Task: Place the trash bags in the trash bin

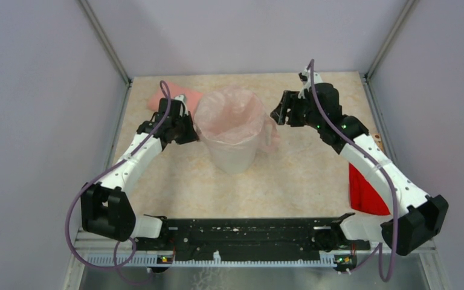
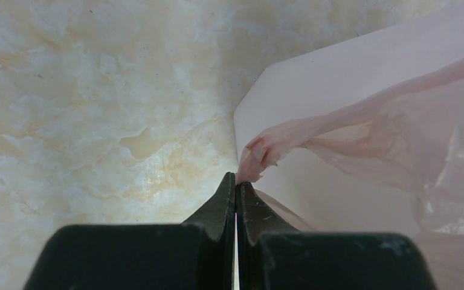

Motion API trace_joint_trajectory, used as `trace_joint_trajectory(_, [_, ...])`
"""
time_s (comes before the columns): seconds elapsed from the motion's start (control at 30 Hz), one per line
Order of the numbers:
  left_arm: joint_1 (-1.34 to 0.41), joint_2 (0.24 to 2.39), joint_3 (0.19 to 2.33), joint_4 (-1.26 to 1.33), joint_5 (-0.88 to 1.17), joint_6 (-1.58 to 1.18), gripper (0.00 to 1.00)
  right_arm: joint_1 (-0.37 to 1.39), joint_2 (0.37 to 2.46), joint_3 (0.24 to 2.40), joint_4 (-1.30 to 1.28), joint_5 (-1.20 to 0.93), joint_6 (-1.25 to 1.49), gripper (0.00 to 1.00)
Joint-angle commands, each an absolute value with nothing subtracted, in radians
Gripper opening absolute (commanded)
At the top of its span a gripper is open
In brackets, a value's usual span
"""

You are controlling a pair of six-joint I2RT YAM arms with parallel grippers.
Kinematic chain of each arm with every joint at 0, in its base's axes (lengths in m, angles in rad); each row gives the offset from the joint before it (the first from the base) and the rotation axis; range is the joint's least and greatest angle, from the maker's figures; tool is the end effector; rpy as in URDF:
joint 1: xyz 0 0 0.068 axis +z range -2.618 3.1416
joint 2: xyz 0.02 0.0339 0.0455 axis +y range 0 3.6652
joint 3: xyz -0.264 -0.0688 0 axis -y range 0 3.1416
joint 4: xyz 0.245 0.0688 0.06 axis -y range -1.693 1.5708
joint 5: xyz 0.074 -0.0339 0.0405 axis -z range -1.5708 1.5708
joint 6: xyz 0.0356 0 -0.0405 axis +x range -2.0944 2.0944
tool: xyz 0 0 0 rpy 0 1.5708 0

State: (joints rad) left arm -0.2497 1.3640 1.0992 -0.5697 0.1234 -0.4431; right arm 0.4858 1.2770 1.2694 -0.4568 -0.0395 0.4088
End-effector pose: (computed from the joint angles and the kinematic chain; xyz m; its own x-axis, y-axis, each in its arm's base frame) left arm 0.2813 -0.0762 0.2847 -0.7881 -0.2381 -0.5676 -0.0139 0.9288 -0.3703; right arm 0.2531 0.1352 0.3752 -0.5613 0.1528 -0.8134 -0.2993 0.8788 0.3716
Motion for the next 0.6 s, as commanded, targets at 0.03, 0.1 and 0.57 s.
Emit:
trace_joint_trajectory(0.03, [-0.266, 1.333, 1.091, -0.528, 0.148, -0.459, 0.00, 0.476, 1.185, 1.180, -0.489, -0.094, 0.458, 0.63])
trace_joint_trajectory(0.1, [-0.281, 1.330, 1.088, -0.524, 0.150, -0.469, 0.00, 0.475, 1.168, 1.144, -0.486, -0.111, 0.469, 0.63])
trace_joint_trajectory(0.57, [-0.514, 1.312, 1.040, -0.462, 0.083, -0.619, 0.00, 0.433, 1.184, 1.069, -0.428, -0.151, 0.500, 0.52])
